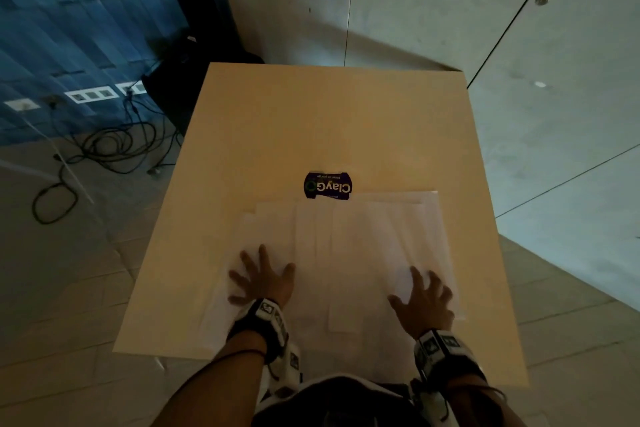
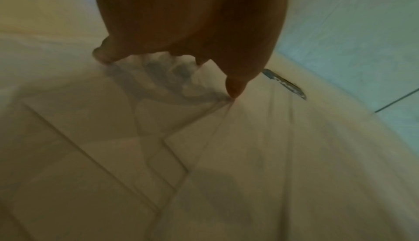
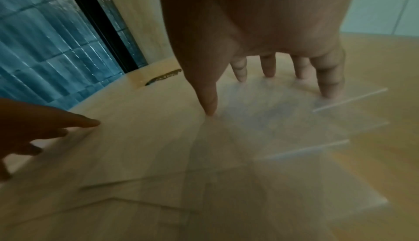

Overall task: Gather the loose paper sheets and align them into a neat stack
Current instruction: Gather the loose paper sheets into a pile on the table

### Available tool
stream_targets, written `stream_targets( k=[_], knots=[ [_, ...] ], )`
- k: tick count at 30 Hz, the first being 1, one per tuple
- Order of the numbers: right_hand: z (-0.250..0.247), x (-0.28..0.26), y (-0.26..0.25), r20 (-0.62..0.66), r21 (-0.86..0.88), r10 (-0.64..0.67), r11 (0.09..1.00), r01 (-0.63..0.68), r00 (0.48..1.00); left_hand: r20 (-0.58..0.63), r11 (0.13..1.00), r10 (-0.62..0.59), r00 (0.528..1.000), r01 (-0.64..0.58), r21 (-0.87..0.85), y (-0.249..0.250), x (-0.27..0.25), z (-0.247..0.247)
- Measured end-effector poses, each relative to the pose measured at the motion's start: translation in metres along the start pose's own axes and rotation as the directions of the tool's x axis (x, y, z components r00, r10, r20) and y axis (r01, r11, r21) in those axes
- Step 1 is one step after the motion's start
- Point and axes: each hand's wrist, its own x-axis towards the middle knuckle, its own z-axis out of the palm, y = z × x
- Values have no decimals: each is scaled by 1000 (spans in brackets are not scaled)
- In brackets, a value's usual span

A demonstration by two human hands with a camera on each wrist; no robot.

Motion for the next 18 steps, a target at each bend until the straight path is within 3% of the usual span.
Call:
stream_targets(
  k=[4, 8, 12, 18],
  knots=[
    [-17, 4, 4, -80, 120, 10, 993, 0, 997, -5, 998, 32, 999, -32, -46, 17, -15, 14],
    [-27, 18, 18, -125, 196, 85, 979, -60, 988, -152, 994, 7, 988, -23, -107, 9, -7, -3],
    [-22, 22, 20, -41, 198, 57, 979, -48, 998, -71, 991, -49, 996, 40, -124, -5, 3, -7],
    [-3, 4, 5, -1, 95, -63, 994, 63, 998, -18, 999, 30, 999, -30, -42, 15, -28, 19]
  ],
)
